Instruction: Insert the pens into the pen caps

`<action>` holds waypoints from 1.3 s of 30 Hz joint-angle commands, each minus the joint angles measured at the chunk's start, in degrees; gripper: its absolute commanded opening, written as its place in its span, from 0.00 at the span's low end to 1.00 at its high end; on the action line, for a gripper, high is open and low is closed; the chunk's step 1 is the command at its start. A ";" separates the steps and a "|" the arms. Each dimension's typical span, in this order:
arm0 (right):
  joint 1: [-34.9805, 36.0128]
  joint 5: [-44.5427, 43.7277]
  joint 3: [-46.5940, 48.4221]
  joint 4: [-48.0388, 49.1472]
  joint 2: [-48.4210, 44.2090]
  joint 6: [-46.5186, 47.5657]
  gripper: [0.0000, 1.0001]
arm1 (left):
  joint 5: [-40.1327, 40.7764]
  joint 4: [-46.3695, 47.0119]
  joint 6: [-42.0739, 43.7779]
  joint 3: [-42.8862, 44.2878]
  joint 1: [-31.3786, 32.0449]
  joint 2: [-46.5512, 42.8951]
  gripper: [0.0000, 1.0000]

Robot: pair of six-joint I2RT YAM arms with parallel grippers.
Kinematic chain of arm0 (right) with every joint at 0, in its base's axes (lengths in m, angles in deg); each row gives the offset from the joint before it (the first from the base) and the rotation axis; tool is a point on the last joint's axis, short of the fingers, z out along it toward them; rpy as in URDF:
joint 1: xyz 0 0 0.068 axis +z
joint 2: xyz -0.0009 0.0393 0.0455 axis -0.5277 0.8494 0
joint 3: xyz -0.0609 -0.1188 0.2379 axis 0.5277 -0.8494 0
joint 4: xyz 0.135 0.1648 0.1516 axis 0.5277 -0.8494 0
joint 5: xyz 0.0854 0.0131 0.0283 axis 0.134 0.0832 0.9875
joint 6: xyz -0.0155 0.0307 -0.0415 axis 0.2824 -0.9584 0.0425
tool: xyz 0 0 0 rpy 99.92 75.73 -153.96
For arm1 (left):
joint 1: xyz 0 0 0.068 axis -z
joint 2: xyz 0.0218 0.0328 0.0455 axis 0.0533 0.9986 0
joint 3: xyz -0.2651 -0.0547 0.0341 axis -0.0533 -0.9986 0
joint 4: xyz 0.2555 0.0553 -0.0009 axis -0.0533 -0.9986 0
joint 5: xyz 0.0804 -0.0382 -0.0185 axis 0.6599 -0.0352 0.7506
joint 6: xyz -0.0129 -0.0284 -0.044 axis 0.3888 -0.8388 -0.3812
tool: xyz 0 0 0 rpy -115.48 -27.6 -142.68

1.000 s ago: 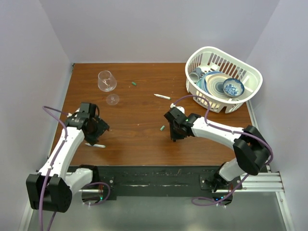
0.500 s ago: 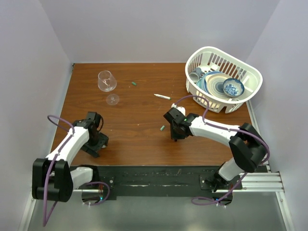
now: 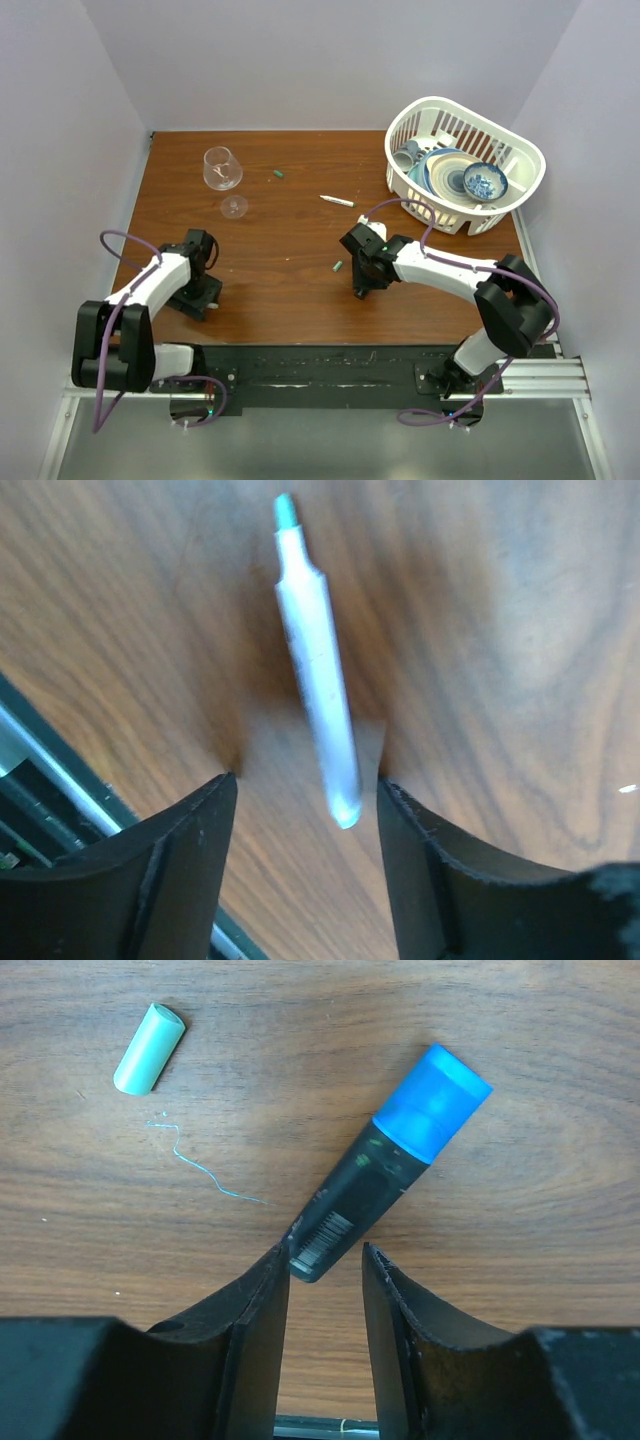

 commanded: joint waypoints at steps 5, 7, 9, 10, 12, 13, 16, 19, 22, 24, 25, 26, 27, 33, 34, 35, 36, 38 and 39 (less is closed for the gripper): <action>-0.25 -2.11 2.18 -1.52 -4.32 0.27 0.41 | 5.54 2.99 1.94 0.43 -0.56 2.72 0.42; -0.17 -1.85 3.15 -1.88 -5.29 0.27 0.43 | 5.02 4.21 2.55 -1.32 -0.47 1.83 0.33; -0.25 -0.97 4.47 -2.58 -5.91 0.88 0.45 | 4.14 5.35 2.99 -2.47 -0.56 0.86 0.27; -0.17 -0.70 4.91 -2.84 -6.34 1.06 0.45 | 3.96 5.71 3.78 -3.00 -0.56 0.77 0.19; -0.17 0.00 6.58 -3.37 -6.87 1.67 0.47 | 3.26 5.97 4.66 -3.27 -0.56 0.51 0.10; -0.17 0.18 7.10 -3.46 -7.14 1.94 0.50 | 2.91 6.06 5.97 -3.01 -0.56 0.42 0.01; -0.17 1.23 8.77 -3.02 -8.28 2.90 0.58 | 1.33 6.06 9.48 -2.13 -0.47 -0.71 0.00; -0.17 2.72 10.88 -1.97 -8.90 3.96 0.66 | -3.06 10.35 17.45 -2.12 0.32 -4.31 0.00; -0.17 5.53 12.90 0.31 -9.42 4.92 0.73 | -10.61 16.94 25.54 -2.39 2.95 -9.49 0.00; -0.17 7.90 14.31 3.02 -9.25 4.93 0.74 | -17.44 22.37 28.38 -2.65 6.02 -14.24 0.00; -0.25 11.04 14.58 4.35 -9.08 4.84 0.74 | -20.44 24.50 30.83 -3.17 6.99 -16.00 0.00; -0.17 12.56 14.67 6.02 -8.99 4.06 0.74 | -23.78 26.87 31.72 -3.61 8.48 -19.23 0.00; -0.17 13.88 14.67 9.08 -8.72 3.70 0.74 | -29.82 31.68 32.08 -4.05 9.19 -20.83 0.00; -0.17 23.11 13.79 21.91 -7.58 -0.69 0.73 | -46.81 47.34 30.85 -8.10 11.66 -26.12 0.00; -0.17 23.81 13.27 23.07 -7.49 -1.48 0.73 | -48.06 48.24 30.85 -8.36 11.75 -25.86 0.00; -0.25 23.99 13.09 25.35 -7.40 -1.92 0.73 | -50.51 50.08 31.12 -8.63 11.92 -25.68 0.00; -0.17 24.26 13.00 26.24 -7.32 -2.10 0.72 | -51.66 50.79 31.29 -8.80 11.92 -25.42 0.00; -0.25 24.87 13.61 27.12 -6.44 -2.46 0.72 | -54.03 53.68 31.38 -8.89 12.10 -25.59 0.00; -0.17 25.48 14.05 27.30 -5.91 -2.37 0.70 | -54.40 54.05 31.29 -8.98 12.10 -25.59 0.00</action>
